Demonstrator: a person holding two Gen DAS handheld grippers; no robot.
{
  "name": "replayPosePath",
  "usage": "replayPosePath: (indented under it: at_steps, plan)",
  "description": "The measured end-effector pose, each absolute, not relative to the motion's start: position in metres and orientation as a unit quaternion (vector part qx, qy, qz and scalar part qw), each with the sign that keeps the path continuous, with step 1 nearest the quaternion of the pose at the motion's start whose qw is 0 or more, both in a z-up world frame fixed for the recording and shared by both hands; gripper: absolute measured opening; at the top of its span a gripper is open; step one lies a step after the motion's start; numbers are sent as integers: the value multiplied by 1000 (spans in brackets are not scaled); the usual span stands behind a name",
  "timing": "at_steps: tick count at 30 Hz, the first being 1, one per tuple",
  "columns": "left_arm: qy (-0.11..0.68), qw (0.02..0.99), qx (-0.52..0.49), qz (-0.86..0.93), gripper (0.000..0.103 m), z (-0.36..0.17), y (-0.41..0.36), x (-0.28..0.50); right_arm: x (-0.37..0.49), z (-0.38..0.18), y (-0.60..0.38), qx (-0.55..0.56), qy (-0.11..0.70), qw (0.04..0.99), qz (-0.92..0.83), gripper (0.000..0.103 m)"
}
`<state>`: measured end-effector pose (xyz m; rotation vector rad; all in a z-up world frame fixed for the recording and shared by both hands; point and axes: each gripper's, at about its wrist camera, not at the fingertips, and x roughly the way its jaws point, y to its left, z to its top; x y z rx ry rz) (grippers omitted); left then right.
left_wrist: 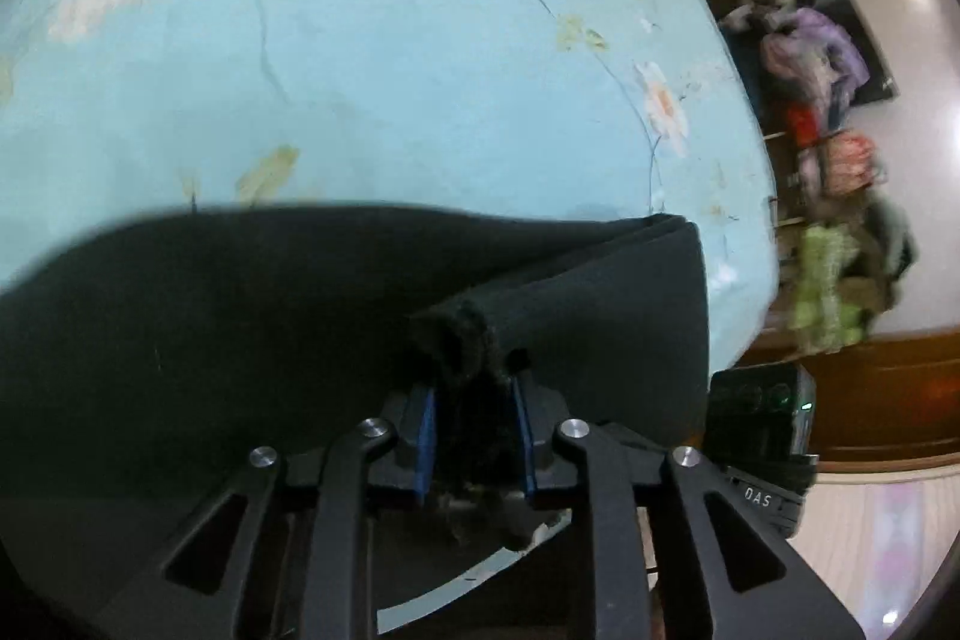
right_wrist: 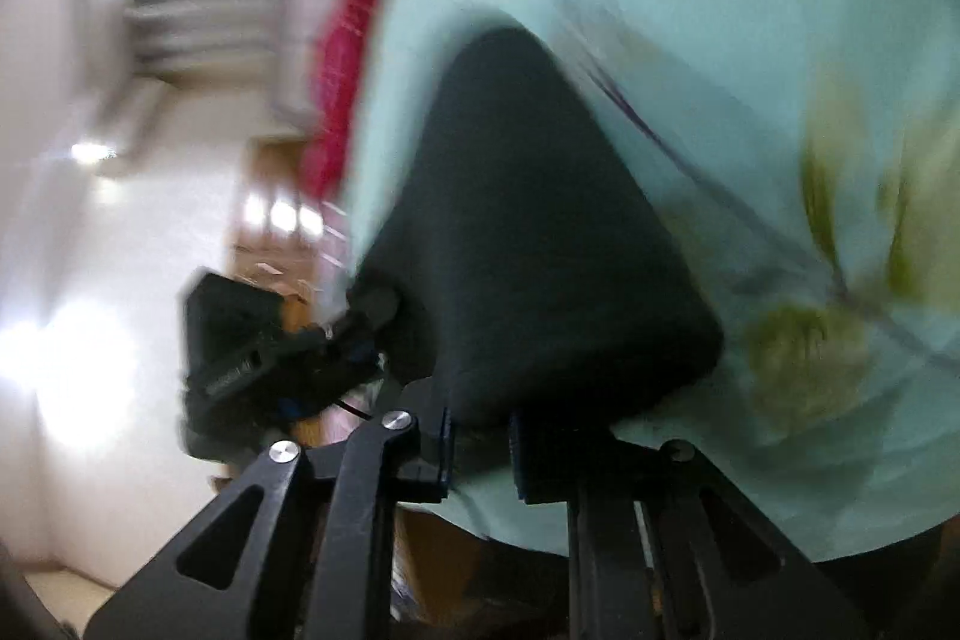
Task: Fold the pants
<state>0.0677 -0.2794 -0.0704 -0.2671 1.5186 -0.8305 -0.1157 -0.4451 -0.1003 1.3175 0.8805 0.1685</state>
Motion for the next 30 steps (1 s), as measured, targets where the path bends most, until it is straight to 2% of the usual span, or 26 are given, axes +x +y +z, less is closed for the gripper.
replayPosePath:
  at_steps: [2, 5, 7, 10, 14, 15, 16, 17, 18, 22, 25, 26, 27, 28, 29, 30]
  plan:
    - [664, 634, -136, -373, 25, -58, -267, 68, -123, -96, -444, 594, 395, 696, 80, 17]
    - [626, 655, -134, -400, 26, -24, -248, 64, -141, -55, -447, 524, 420, 735, 97, 20]
    - [601, 661, -144, -425, 39, 0, -247, 60, -154, -26, -453, 485, 396, 772, 103, 20]
    - [583, 664, -136, -448, 47, 17, -272, 48, -160, 9, -465, 436, 342, 828, 84, 23]
    - [608, 668, -71, -424, 47, -8, -311, 41, -135, -1, -463, 409, 326, 850, 72, 23]
    - [622, 669, -52, -403, 42, -26, -316, 44, -124, -10, -459, 387, 347, 853, 49, 23]
    - [633, 666, -46, -391, 34, -38, -320, 47, -114, -25, -457, 366, 381, 849, 23, 22]
    - [632, 671, -55, -383, 30, -47, -320, 51, -109, -40, -454, 362, 402, 841, 11, 18]
    - [631, 672, -70, -382, 29, -48, -317, 55, -110, -51, -457, 375, 388, 842, 12, 18]
    - [662, 633, -142, -375, 27, -44, -299, 65, -116, -51, -464, 415, 365, 833, 26, 20]
    - [654, 645, -151, -367, 32, -37, -276, 58, -107, -43, -464, 416, 379, 826, 23, 23]
    - [644, 657, -144, -366, 35, -30, -262, 51, -107, -37, -461, 409, 383, 828, 21, 28]
    - [634, 669, -140, -361, 43, -24, -244, 44, -103, -27, -456, 397, 383, 834, 22, 33]
    - [627, 679, -141, -354, 51, -18, -226, 39, -100, -18, -451, 384, 381, 840, 29, 45]
    - [620, 689, -150, -345, 54, -12, -202, 34, -98, -12, -445, 372, 377, 847, 39, 57]
    - [614, 697, -164, -332, 56, -11, -168, 35, -90, -1, -434, 356, 376, 854, 54, 61]
